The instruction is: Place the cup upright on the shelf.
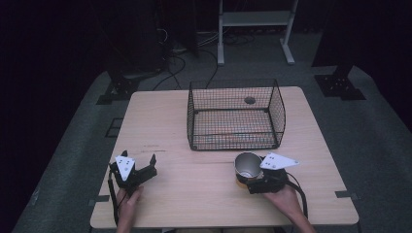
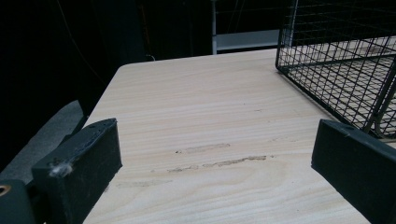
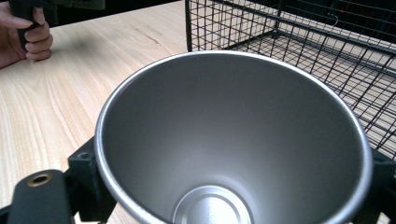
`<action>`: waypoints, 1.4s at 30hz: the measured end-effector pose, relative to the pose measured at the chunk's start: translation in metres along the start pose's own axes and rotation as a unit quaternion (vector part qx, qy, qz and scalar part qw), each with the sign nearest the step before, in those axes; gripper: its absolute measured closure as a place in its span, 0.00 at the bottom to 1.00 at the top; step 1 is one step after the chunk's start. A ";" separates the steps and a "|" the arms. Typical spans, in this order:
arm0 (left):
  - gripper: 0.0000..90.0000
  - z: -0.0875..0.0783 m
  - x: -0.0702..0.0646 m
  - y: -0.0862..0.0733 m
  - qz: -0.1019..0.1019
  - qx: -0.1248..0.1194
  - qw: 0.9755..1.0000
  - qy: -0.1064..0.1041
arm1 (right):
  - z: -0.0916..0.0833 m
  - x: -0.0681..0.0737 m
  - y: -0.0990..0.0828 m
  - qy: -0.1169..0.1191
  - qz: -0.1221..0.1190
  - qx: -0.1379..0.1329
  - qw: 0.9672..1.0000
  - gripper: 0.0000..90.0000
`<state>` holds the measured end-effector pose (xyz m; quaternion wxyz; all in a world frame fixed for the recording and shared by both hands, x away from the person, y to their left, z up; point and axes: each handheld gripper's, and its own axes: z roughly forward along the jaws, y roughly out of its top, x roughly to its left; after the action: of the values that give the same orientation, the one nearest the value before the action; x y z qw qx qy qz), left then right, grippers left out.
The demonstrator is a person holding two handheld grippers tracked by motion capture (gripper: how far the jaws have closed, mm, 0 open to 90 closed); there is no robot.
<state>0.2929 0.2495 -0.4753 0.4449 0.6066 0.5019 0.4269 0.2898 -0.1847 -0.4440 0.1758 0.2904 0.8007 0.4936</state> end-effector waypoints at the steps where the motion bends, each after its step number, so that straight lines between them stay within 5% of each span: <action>1: 0.01 0.000 0.000 0.000 0.000 0.000 1.000 0.000 | 0.000 0.000 0.000 -0.001 0.001 0.000 1.000 0.14; 10: 0.01 0.000 0.000 0.000 -0.001 0.000 1.000 0.000 | -0.005 -0.008 0.008 0.015 0.013 -0.001 1.000 0.14; 29: 0.01 0.000 0.000 0.000 -0.001 0.001 1.000 0.000 | -0.018 -0.047 0.066 0.073 0.042 -0.019 0.996 0.14; 42: 0.01 0.000 0.000 0.000 -0.002 0.001 1.000 0.000 | -0.012 -0.072 0.104 0.077 0.039 -0.008 0.996 0.14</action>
<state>0.2930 0.2494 -0.4753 0.4451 0.6057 0.5036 0.4259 0.3685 -0.2033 -0.3457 0.0969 0.2808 0.7959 0.5276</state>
